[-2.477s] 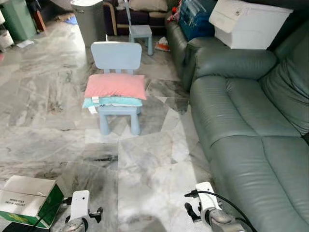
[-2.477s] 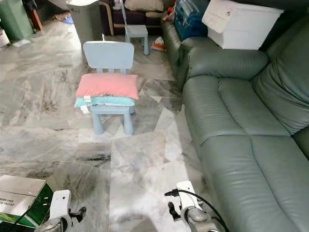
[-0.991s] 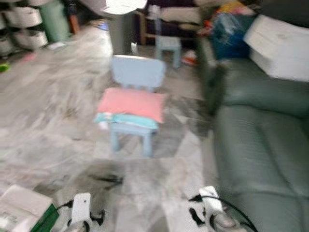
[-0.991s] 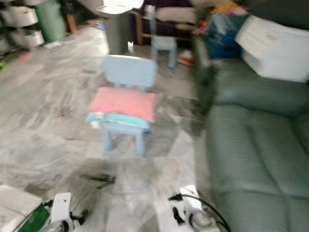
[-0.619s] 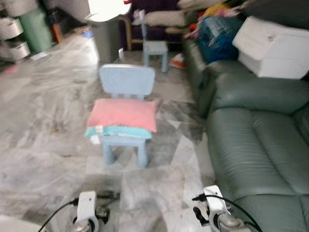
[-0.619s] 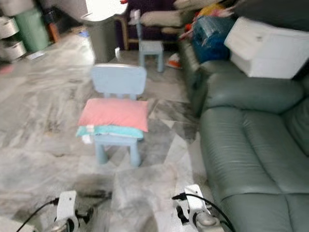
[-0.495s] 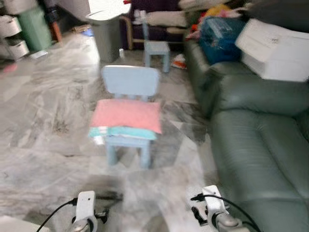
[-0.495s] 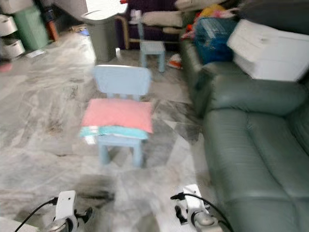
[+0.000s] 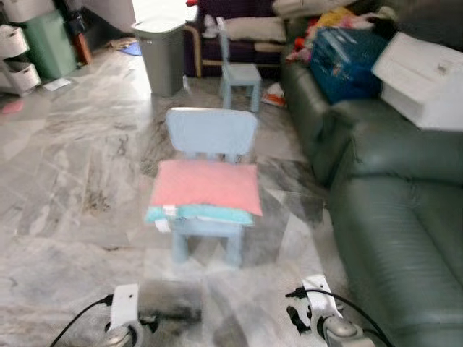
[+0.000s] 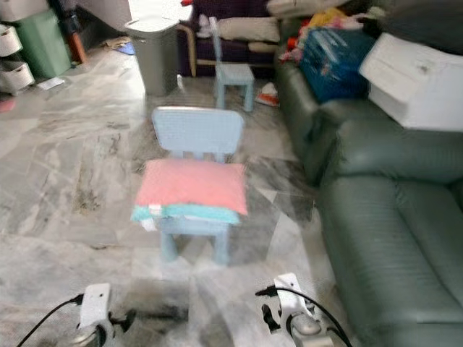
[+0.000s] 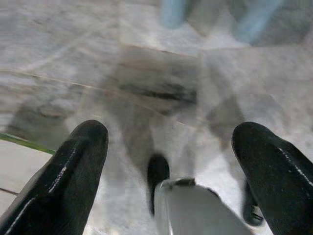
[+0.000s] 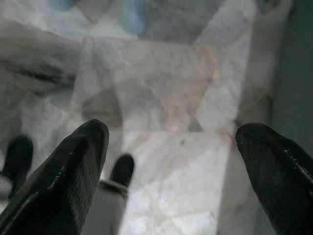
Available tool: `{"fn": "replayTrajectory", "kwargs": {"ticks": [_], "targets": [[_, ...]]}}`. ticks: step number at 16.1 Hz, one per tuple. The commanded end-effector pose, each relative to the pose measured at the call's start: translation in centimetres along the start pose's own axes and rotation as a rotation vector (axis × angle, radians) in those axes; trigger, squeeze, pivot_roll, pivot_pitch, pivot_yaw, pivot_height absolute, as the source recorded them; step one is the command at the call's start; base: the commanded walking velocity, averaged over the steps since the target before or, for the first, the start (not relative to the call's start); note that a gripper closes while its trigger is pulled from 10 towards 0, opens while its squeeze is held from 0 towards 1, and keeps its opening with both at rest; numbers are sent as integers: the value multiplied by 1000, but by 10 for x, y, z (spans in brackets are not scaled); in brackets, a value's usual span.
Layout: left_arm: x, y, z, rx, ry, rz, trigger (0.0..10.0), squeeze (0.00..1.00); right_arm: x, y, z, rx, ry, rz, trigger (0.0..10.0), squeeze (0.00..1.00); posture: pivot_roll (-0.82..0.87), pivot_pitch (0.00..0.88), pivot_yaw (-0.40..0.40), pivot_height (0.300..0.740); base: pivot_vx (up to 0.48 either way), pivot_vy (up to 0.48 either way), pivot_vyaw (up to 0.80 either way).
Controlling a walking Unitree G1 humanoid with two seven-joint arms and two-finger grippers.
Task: Move the pillow to the sofa
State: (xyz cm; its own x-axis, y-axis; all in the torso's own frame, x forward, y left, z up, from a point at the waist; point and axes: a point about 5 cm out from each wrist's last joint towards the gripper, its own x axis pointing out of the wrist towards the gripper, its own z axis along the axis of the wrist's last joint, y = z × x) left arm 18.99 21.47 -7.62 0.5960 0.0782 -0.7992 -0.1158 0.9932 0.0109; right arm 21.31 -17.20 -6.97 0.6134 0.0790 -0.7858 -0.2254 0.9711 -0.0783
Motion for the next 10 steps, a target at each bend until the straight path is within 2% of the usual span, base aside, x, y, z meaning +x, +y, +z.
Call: {"fn": "replayTrajectory", "kwargs": {"ticks": [1, 4, 5, 7, 9, 10], "targets": [[-1, 7, 0, -1, 4, 18, 10000, 0, 2, 5, 7, 6, -16, 13, 10000, 0, -96, 31, -46, 740, 341, 337, 0], [-1, 7, -2, -3, 5, 19, 10000, 0, 2, 3, 8, 5, -17, 12, 10000, 0, -96, 33, -47, 740, 345, 334, 0], [-1, 7, -2, -5, 8, 23, 10000, 0, 2, 3, 8, 4, -17, 11, 10000, 0, -96, 32, -47, 740, 371, 0, 0], [-1, 7, -3, 9, 9, 32, 10000, 0, 1, 1, 9, -25, -28, -6, 10000, 0, -98, 29, -44, 740, 0, 0, 0], [0, 6, 11, 33, -42, 11, 10000, 0, 1, -9, 19, 40, -85, -41, 10000, 0, -101, 25, -42, 740, 0, 0, 0], [2, 5, 30, 35, -120, -14, 10000, 0, 0, -21, 35, 134, -166, -52, 10000, 0, -103, 19, -41, 740, 0, 0, 0]]}}
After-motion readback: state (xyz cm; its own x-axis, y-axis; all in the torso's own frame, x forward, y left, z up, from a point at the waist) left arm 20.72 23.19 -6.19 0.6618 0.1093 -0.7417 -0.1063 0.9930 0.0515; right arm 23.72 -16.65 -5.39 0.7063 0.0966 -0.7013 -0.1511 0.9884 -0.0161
